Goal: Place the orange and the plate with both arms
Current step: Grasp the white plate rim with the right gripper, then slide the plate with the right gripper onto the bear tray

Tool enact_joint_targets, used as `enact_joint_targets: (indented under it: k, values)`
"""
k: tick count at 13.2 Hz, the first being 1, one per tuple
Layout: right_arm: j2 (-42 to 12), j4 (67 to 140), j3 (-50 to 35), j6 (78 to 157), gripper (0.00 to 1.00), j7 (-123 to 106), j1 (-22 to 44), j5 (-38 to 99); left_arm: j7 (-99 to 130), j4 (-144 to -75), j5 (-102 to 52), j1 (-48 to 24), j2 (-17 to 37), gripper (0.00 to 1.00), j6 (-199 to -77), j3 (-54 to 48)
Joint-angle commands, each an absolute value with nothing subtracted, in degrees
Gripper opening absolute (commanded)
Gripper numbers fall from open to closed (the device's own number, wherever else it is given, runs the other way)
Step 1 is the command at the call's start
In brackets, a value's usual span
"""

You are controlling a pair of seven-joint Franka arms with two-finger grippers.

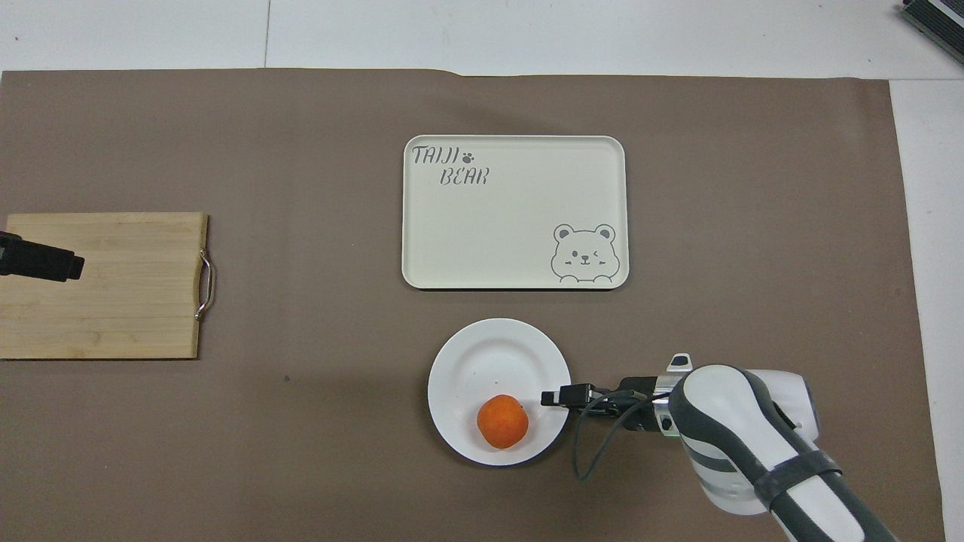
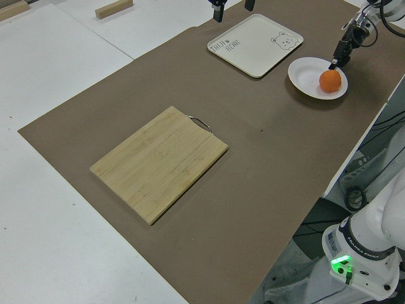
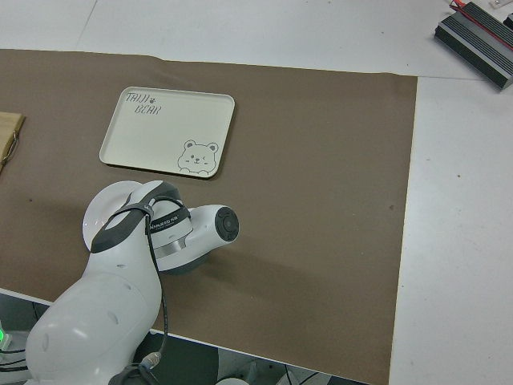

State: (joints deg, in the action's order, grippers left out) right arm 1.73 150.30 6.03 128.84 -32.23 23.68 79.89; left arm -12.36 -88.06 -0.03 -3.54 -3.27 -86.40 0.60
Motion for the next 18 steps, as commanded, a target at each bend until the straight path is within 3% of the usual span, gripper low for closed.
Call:
enact_joint_targets:
  k: [1,8,18]
  values:
    - [1.32,150.21,6.06,130.25,0.0,-32.34,24.26,80.95,-11.95,-87.8,-0.26,-2.99,-3.69,1.0,-86.22,0.09]
    - [0.09,145.9,6.15,129.38,0.0,-41.21,23.38,80.68,-11.95,-87.8,-0.26,-2.9,-3.78,1.0,-86.22,0.18]
    - [0.45,138.26,6.5,126.48,0.0,-34.19,20.75,80.95,-11.95,-87.8,-0.26,-2.9,-3.69,1.0,-86.22,0.18]
